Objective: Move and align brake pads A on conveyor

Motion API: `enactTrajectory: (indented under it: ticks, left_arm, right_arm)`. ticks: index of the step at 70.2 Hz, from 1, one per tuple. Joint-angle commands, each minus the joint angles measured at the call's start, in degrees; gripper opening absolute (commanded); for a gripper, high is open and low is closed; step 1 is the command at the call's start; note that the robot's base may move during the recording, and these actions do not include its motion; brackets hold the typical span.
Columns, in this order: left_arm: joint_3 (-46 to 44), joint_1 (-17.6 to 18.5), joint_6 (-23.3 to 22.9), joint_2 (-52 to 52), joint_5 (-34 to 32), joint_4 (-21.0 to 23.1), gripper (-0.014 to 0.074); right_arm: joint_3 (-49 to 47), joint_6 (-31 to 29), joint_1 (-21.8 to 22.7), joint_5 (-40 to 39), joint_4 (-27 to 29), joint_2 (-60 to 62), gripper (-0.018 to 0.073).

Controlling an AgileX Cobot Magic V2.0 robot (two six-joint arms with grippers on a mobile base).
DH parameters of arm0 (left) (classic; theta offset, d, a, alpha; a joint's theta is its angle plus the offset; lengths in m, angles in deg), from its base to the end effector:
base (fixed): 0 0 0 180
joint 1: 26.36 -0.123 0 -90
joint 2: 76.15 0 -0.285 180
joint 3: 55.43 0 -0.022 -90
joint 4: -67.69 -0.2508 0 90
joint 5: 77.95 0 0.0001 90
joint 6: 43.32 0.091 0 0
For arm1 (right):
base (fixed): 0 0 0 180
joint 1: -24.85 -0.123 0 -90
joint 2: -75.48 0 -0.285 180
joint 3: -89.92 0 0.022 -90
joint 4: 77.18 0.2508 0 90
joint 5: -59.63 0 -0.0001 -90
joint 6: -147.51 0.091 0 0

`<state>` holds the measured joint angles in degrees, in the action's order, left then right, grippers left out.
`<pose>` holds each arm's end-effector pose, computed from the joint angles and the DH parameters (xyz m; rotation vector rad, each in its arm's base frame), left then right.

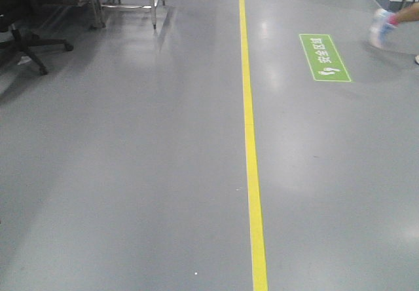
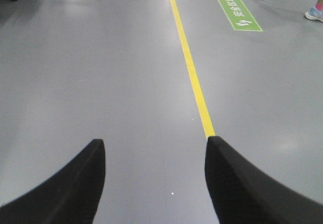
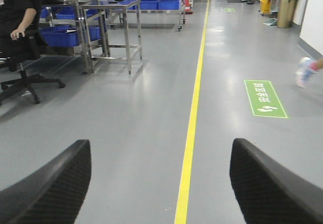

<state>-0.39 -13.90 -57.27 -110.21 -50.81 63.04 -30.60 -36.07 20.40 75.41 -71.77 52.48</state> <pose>0.0944 -0.0174 0.2684 0.0236 2.0332 -0.2077 0.0730 0.0080 0.2759 -0.0613 1.7137 0.1007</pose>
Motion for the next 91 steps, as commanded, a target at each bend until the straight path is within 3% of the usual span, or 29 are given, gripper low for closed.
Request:
enactTrajectory:
  ticks: [1,91]
  left_arm:
    - [-1.7,0.2,-0.3,-0.3,-3.7,-0.1,0.0406]
    - [-1.7,0.2,-0.3,-0.3,-3.7,-0.1,0.0406]
  right_arm:
    - [-1.6,-0.2,0.2,-4.4,-0.1,-0.6,0.0536]
    - [-1.6,-0.2,0.2,-4.4,-0.1,-0.6,0.0536]
